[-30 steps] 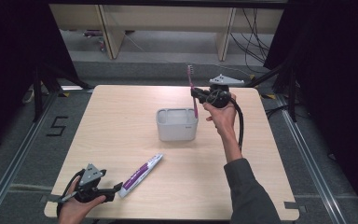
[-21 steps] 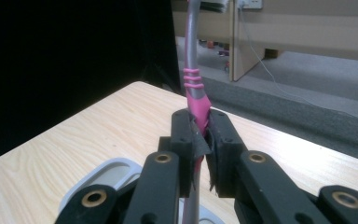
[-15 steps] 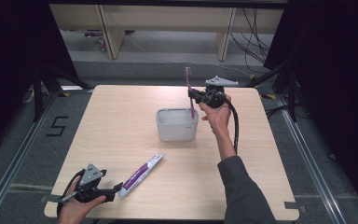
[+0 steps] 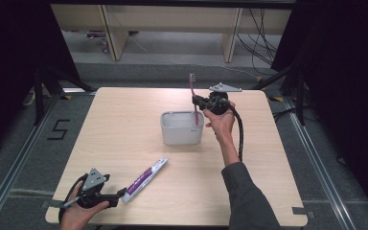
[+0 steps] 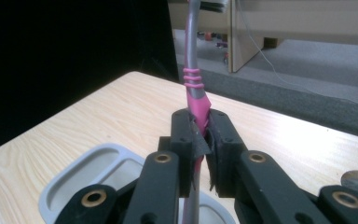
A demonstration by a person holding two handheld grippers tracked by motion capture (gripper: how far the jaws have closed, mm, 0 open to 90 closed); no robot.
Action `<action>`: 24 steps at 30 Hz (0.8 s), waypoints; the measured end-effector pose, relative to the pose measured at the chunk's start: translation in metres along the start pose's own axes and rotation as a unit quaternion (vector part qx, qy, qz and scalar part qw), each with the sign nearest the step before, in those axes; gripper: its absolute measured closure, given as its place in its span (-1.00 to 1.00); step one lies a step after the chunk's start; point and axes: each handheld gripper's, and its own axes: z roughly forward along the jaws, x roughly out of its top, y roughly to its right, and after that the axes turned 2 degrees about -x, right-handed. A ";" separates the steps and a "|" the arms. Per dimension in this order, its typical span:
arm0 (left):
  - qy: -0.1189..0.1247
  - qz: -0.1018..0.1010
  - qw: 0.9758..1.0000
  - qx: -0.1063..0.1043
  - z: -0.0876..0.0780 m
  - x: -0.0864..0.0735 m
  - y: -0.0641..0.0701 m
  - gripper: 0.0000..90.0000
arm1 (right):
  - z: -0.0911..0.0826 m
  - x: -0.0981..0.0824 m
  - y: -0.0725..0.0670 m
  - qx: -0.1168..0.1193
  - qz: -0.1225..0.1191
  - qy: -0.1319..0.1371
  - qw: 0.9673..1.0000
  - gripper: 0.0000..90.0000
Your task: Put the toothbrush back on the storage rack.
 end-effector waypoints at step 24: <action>-0.005 0.007 1.000 -0.005 0.000 0.000 0.000 -0.58 | 0.004 -0.022 0.006 -0.013 0.002 -0.019 1.000 0.83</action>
